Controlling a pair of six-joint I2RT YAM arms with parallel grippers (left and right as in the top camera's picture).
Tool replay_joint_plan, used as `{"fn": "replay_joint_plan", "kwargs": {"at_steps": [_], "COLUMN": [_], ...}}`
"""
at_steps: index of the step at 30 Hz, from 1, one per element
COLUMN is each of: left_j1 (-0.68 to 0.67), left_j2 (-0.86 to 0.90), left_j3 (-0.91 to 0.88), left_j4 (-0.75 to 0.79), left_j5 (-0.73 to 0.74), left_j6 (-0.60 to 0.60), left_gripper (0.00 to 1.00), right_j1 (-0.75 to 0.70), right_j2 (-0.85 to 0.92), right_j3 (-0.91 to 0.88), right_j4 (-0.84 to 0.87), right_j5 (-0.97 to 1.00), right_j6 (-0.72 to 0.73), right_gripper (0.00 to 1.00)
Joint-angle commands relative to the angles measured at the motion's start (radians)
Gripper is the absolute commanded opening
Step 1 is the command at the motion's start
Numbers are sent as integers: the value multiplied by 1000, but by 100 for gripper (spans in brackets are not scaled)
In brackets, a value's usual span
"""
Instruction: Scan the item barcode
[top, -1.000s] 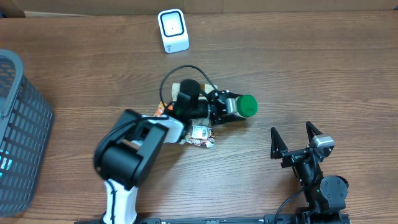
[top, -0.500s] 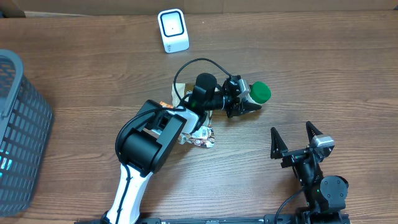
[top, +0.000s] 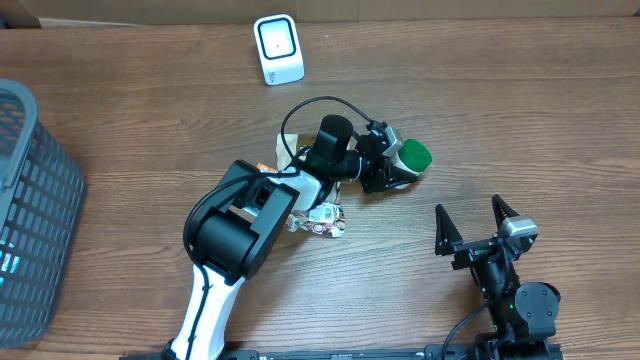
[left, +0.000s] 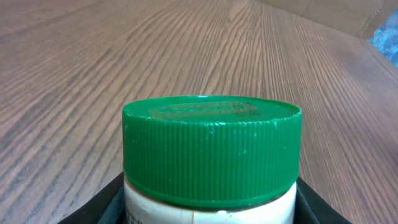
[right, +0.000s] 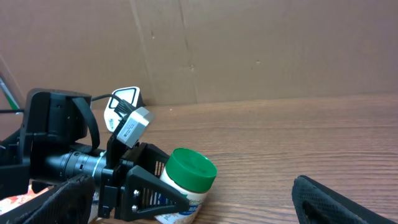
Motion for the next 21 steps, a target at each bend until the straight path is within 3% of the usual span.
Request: {"fn": "replay_joint_plan", "kwargs": {"at_steps": [1,5,11,15,21], "left_j1": [-6,-6,-7,-10,-8], "left_j2": [16,16,16,22,88], "left_j3": [-17,-17,-17,-17,-16], "left_j4": [-78,-147,-117,-127,-105], "left_j5": [-40,-86,-103,-199,-253], "left_j6": [-5,-4,39,47,-37], "left_gripper": [33,34,34,33,37], "right_j1": [5,5,5,5,5], "right_j2": [-12,-12,-12,-12,-12], "right_j3": [-11,-11,-11,-11,-11], "right_j4": [6,6,6,6,6], "right_j5": [3,3,3,3,3], "right_j6": [7,7,7,7,7], "right_gripper": [100,100,100,100,100]}}
